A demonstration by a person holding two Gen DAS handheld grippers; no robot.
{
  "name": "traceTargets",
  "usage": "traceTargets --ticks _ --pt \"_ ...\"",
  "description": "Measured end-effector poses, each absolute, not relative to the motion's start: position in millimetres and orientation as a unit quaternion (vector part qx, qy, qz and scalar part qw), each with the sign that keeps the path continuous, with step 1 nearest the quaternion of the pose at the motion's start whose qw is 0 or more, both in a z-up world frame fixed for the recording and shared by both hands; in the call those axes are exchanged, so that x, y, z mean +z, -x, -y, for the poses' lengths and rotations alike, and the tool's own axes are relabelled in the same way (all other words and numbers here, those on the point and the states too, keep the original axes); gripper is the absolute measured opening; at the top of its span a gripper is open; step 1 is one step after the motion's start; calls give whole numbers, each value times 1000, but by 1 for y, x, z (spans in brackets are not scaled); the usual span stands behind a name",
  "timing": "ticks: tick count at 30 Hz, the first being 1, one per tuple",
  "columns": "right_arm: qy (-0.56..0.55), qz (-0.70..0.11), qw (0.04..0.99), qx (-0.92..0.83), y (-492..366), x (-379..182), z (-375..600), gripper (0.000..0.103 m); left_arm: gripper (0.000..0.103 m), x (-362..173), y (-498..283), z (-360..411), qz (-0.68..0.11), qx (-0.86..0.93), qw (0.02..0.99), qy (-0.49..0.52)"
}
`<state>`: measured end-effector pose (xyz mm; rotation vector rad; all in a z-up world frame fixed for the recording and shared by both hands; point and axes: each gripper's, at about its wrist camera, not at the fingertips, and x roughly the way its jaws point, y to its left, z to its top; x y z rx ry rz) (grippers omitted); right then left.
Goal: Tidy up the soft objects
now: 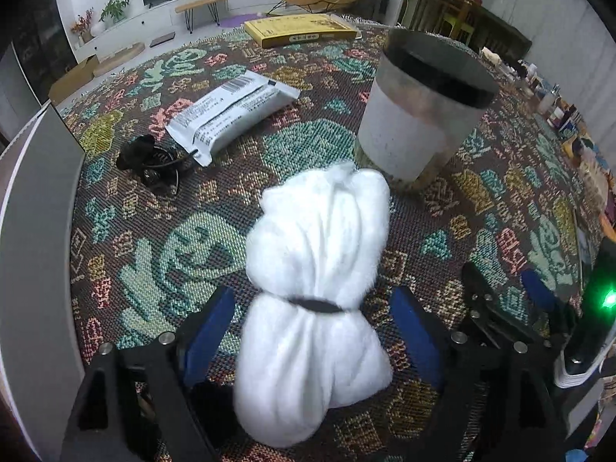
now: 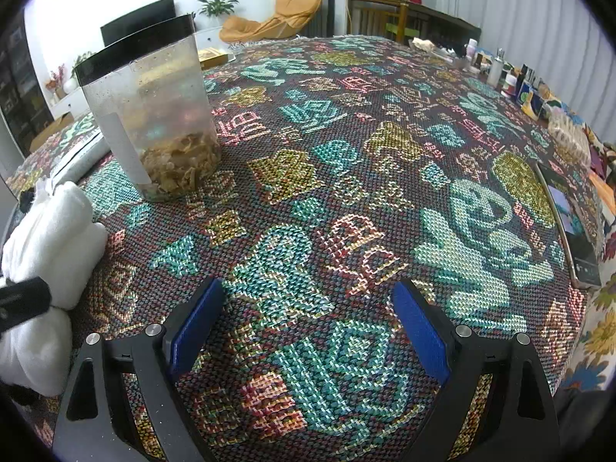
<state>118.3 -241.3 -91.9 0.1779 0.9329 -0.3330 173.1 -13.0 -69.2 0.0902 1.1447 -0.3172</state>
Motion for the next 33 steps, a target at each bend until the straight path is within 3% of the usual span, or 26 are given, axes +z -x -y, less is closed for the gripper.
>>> traceTargets --ticks 4,9,15,24,33 --pt "-85 -447 876 -160 -118 -92 241 92 83 -59 -170 5 -532 -154 832 -31" --pt "-85 -447 876 -160 -118 -92 241 92 83 -6 -165 -23 -486 -155 860 -20" --pt "-85 -447 876 -160 -118 -92 241 92 93 33 -155 -75 -448 -105 888 23" --pt "-85 -447 876 -160 -118 -92 241 92 93 -50 -132 -90 -543 -60 832 95" --pt "-85 -447 876 -160 -118 -92 241 92 93 -77 -133 -112 -539 -17 817 204"
